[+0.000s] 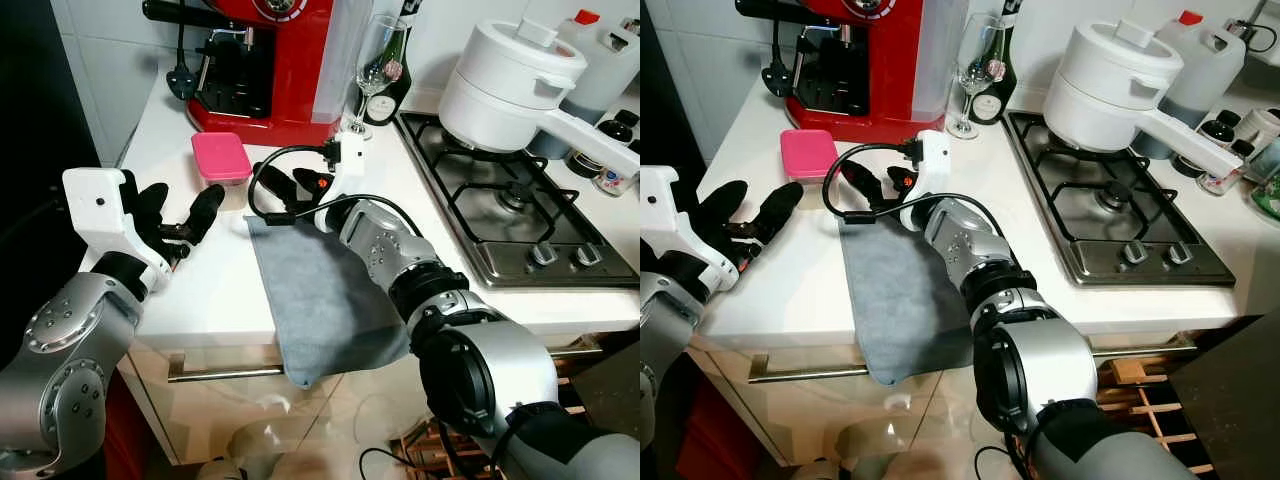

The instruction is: Restocking fridge

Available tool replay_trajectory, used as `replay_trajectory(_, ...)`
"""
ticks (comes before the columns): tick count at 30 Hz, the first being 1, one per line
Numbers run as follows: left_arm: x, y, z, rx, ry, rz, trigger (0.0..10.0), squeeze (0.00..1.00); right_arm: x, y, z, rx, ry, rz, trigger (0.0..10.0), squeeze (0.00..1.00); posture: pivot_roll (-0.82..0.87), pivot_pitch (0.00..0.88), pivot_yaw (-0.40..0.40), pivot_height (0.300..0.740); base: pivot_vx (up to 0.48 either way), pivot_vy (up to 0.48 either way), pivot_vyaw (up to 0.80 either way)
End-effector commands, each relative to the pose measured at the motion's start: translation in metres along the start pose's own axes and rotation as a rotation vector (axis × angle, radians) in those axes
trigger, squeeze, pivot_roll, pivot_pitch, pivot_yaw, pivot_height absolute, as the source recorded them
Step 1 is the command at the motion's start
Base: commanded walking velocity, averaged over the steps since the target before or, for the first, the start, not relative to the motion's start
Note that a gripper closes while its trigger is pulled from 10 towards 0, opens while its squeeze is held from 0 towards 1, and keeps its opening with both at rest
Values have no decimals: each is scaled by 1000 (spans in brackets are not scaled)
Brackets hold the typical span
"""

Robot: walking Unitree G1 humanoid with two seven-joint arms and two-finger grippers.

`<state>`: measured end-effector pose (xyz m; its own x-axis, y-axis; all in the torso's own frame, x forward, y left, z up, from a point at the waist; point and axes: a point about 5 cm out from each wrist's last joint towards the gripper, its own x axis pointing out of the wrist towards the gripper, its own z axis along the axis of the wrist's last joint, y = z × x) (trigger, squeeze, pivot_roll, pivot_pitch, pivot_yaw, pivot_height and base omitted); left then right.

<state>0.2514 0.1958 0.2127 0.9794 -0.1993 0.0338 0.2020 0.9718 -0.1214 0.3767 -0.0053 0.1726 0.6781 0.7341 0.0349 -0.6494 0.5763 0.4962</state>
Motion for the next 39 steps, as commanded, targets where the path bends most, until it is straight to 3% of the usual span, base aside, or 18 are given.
replay_trajectory(1, 3, -2, 1, 14, -7, -13, 10000, 0, 5, 14, -17, 15, 0, 34, 10000, 20, 211, 0, -172, 740, 0, 0, 0)
replay_trajectory(2, 4, -2, 1, 27, -10, -8, 10000, 0, 4, 11, -15, -34, -15, 9, 10000, 20, 211, 0, -172, 740, 0, 0, 0)
replay_trajectory(3, 6, 0, 4, 83, -39, 11, 10000, 0, -4, 0, -4, -274, -64, -119, 10000, 27, 206, 0, -173, 740, 0, 0, 0)
replay_trajectory(4, 7, 1, 6, 122, -60, 24, 10000, 0, -9, -5, 3, -440, -110, -192, 10000, 27, 205, 0, -173, 740, 0, 0, 0)
replay_trajectory(5, 9, -1, 10, 181, -87, 32, 10000, 0, -15, -7, 11, -547, -174, -239, 10000, 27, 202, 0, -174, 740, 0, 0, 0)
replay_trajectory(7, 11, -2, 12, 220, -104, 35, 10000, 0, -19, -8, 15, -600, -215, -263, 10000, 27, 201, 0, -172, 740, 0, 0, 0)
replay_trajectory(10, 17, -10, 19, 318, -157, 51, 10000, 0, -33, -11, 18, -582, -298, -323, 10000, 24, 181, 0, -155, 740, 0, 0, 0)
replay_trajectory(13, 23, -13, 18, 401, -139, 58, 10000, 0, -46, -19, 16, -549, -343, -401, 10000, 24, 155, 0, -100, 740, 0, 0, 0)
replay_trajectory(17, 29, -13, 25, 509, -156, 21, 10000, 0, -54, -23, 15, -576, -397, -481, 10000, 27, 142, 0, -41, 740, 0, 0, 0)
replay_trajectory(24, 45, -13, 32, 507, -178, 7, 10000, 0, -61, -20, 24, -607, -481, -553, 10000, 27, 102, 0, 32, 740, 0, 0, 0)
replay_trajectory(29, 53, -15, 23, 473, -159, 12, 10000, 0, -63, -19, 37, -646, -541, -592, 10000, 24, 60, 0, 86, 740, 0, 0, 0)
replay_trajectory(34, 60, -7, 8, 335, -145, 79, 10000, 0, -65, -15, 46, -701, -573, -589, 10000, 27, 30, 0, 66, 740, 0, 0, 0)
replay_trajectory(37, 60, -7, 8, 313, -167, 119, 10000, 0, -64, -14, 48, -717, -562, -573, 10000, 24, 28, 0, 52, 740, 0, 207, 0)
replay_trajectory(39, 57, -15, 10, 299, -206, 135, 10000, 0, -63, -16, 47, -710, -532, -554, 10000, 24, 32, 0, 26, 740, -298, 377, 0)
